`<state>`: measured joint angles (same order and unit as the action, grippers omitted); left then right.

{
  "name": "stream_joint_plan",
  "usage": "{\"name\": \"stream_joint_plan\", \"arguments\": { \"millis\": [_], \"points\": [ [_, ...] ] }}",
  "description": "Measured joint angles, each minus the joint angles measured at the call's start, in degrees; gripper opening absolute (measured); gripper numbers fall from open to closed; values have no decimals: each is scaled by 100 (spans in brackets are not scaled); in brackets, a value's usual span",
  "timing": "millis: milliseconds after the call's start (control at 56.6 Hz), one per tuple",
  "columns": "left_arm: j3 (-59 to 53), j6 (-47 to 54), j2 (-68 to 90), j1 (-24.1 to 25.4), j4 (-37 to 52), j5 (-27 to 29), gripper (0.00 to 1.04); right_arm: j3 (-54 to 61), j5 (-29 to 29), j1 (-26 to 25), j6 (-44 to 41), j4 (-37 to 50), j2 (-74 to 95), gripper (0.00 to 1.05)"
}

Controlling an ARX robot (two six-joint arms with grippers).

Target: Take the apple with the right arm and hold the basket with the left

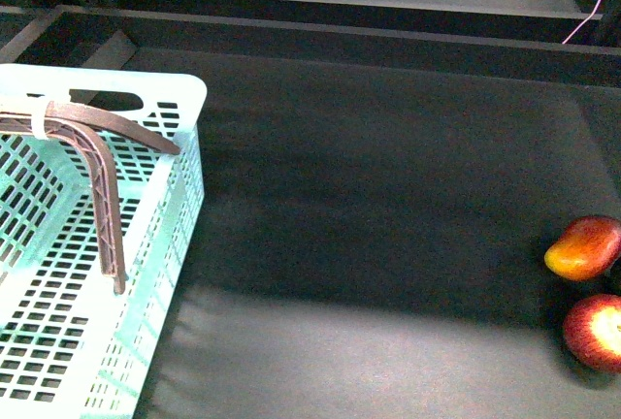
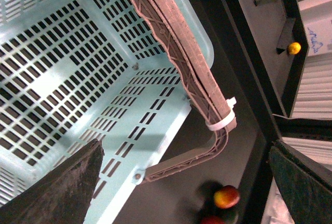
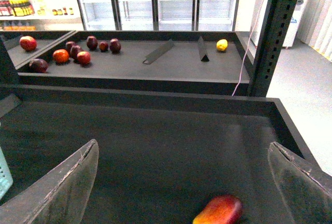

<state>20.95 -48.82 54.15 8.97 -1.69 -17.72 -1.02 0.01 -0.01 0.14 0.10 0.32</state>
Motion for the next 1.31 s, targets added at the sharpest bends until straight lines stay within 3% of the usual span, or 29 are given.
{"name": "stream_joint_plan", "arguments": {
  "millis": [353,760,1095,1201,1254,1307],
  "points": [
    [903,-1204,1934,-247,632,302,97,0,0,0,0,-2,0,96],
    [1965,-1414,3331,-383,671,686,97,0,0,0,0,-2,0,96],
    [2122,-1403,3694,-310,625,997,97,0,0,0,0,-2,0,96],
    [2122,-1388,3781,-310,619,1032,84,0,0,0,0,-2,0,96],
    [2122,-1370,3851,-326,619,1080,71,0,0,0,0,-2,0,96],
    [2122,-1364,3873,-334,616,1102,64,0,0,0,0,-2,0,96]
  ]
}}
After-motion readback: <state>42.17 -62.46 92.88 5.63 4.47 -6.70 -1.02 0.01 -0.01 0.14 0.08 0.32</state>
